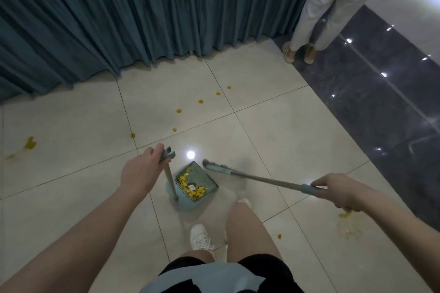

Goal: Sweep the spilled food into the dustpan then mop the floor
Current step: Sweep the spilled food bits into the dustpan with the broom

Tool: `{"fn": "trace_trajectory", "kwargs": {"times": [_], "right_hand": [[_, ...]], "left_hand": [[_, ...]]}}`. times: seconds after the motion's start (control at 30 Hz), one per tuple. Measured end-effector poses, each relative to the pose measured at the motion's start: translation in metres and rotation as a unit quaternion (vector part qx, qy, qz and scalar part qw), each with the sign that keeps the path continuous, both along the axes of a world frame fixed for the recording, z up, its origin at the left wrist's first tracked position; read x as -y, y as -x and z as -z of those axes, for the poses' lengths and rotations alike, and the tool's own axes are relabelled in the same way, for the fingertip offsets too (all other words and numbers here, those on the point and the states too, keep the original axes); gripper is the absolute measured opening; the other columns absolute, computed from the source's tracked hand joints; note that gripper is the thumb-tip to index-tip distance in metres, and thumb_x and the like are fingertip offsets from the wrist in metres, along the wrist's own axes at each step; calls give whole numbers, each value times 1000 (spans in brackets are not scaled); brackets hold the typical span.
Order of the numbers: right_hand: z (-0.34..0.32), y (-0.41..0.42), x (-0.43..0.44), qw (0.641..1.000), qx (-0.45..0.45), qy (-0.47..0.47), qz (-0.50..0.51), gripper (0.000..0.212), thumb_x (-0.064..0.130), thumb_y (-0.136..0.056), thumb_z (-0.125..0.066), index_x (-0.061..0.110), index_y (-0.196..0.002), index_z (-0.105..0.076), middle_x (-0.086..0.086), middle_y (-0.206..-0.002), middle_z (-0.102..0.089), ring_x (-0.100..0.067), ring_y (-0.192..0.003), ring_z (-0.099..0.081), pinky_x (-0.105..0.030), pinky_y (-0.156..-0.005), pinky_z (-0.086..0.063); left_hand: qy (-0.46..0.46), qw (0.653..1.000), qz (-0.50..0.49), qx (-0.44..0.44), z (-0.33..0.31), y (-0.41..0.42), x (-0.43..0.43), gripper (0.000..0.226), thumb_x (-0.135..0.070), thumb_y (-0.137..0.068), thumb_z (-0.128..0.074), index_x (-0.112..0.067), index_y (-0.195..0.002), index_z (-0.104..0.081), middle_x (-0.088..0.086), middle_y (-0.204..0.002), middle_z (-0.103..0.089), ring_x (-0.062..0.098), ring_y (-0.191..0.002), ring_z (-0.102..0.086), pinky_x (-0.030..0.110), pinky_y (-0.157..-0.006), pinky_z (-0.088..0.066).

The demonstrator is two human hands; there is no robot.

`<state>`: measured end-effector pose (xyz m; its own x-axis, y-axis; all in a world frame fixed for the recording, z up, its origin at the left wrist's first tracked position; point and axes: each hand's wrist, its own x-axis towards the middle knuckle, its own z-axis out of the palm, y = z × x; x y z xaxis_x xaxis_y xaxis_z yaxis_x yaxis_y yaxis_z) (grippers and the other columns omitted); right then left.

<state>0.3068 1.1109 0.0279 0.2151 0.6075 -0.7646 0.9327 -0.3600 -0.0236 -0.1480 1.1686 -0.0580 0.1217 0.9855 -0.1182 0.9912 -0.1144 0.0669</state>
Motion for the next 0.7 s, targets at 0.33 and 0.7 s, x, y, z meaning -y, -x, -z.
{"fn": "trace_trajectory", "kwargs": {"times": [0.33, 0.7], "right_hand": [[12, -57, -32, 987, -37, -68, 138, 30, 37, -99, -47, 23, -121, -63, -1, -64, -54, -17, -41, -50, -20, -37, -38], [6, -74, 0, 939, -52, -88, 330, 40, 36, -98, -49, 27, -137, -54, -2, -62, -55, -18, -45, -53, -22, -39, -40]], "left_hand": [[-2, 997, 67, -29, -42, -73, -106, 33, -50, -96, -41, -19, -107, -43, 4, -97, -62, 26, -63, -57, 30, -46, -33], [21, 982, 185, 25, -49, -169, -224, 60, -51, -89, -56, -18, -135, -34, 8, -117, -64, 31, -89, -66, 40, -64, -53]]}}
